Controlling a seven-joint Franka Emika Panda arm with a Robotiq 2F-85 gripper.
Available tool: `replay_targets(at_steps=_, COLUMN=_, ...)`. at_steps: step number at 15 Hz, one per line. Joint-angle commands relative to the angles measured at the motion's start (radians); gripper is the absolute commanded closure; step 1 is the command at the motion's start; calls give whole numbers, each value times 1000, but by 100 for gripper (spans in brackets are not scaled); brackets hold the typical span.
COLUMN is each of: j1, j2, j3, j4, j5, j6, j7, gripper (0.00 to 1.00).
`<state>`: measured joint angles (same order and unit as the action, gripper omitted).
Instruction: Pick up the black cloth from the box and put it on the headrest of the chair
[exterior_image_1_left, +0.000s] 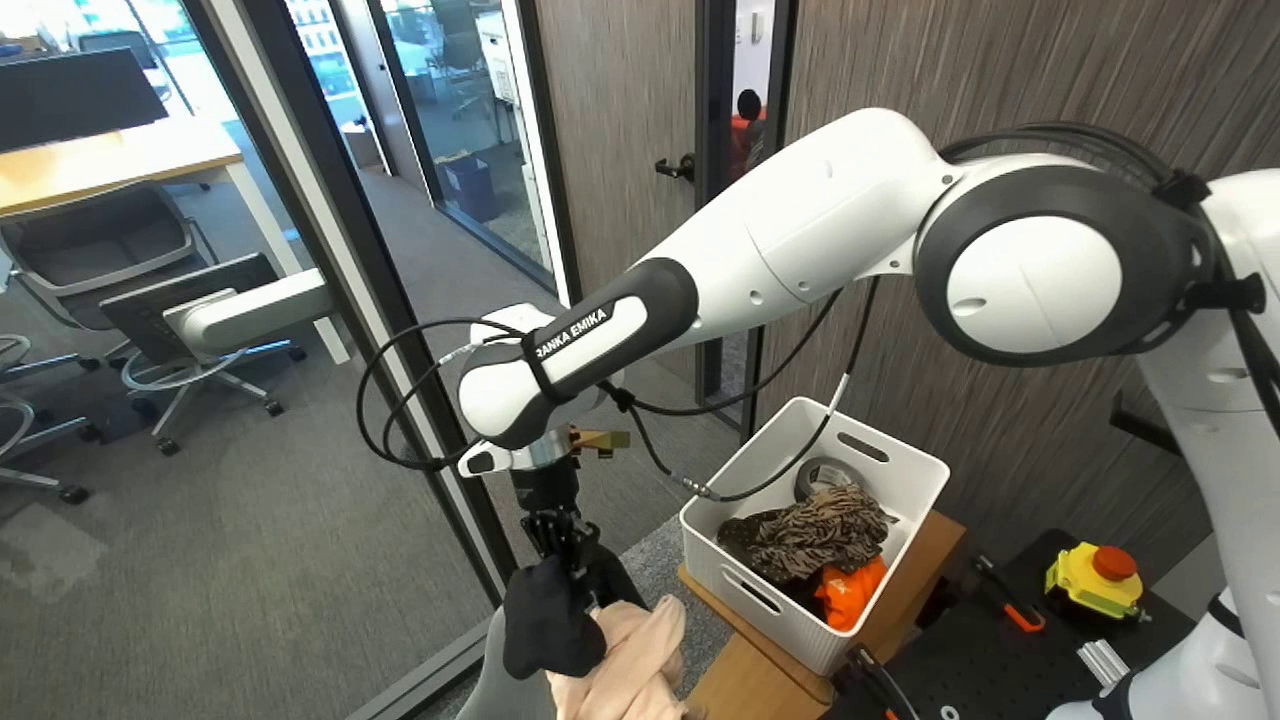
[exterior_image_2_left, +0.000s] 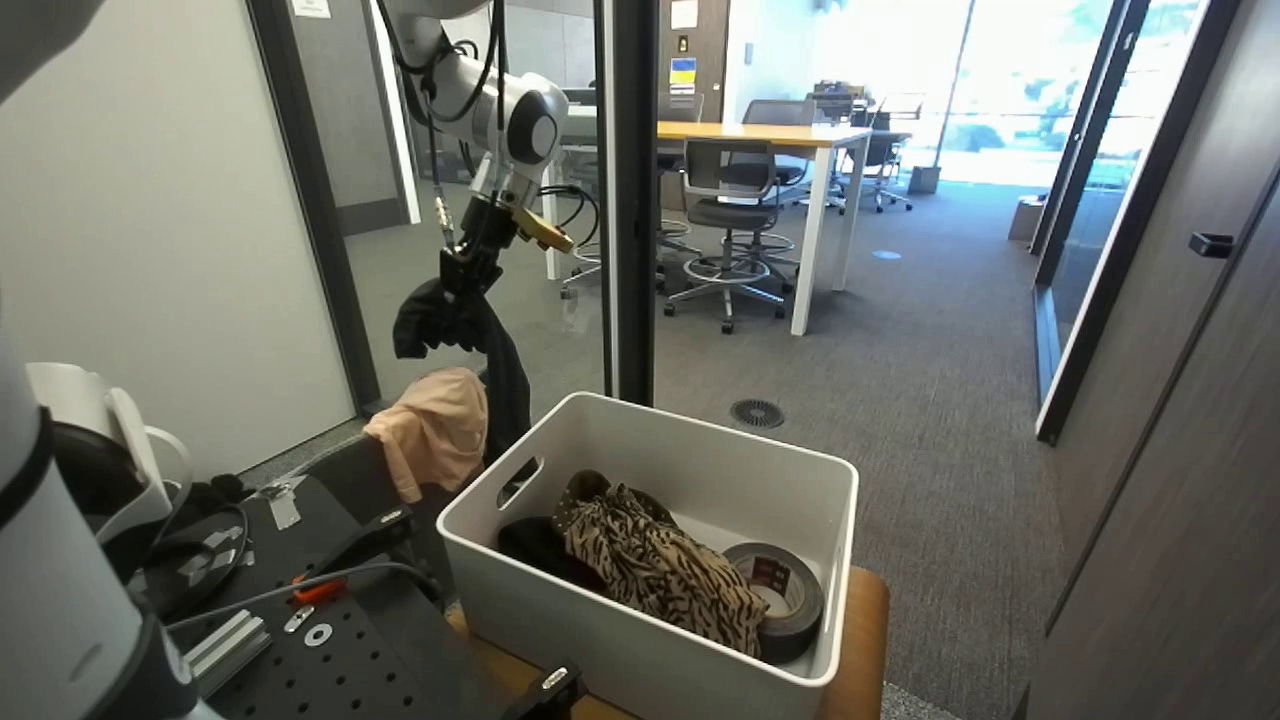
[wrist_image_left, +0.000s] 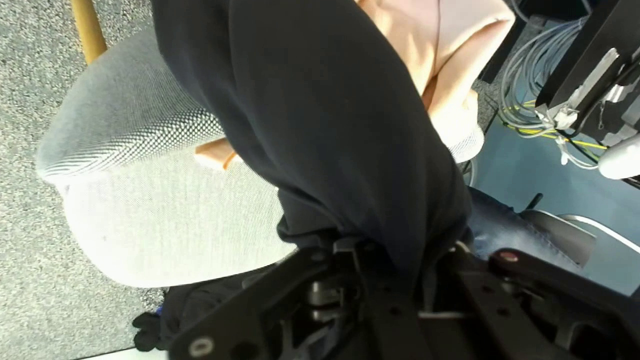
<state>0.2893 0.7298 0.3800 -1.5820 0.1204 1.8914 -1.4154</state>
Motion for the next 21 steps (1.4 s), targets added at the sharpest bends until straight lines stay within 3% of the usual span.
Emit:
replay_targets(at_steps=1, j1=20, j2=67, j3=7, j4=97, j5=3, j6=-47, j7=14, gripper=96)
replay_targets(at_steps=19, j1=49, j2=176, j3=-3, j4=213, j5=-9, j6=-74, j7=70, gripper=96)
replay_targets(at_steps=20, j1=50, j2=177, j3=-5, j4=217, j5=-10, j6=-83, j7=80, gripper=59)
replay_targets(at_steps=21, j1=49, j2=181, j3=-4, j4=223, j5=-9, j6=-92, j7=86, gripper=58)
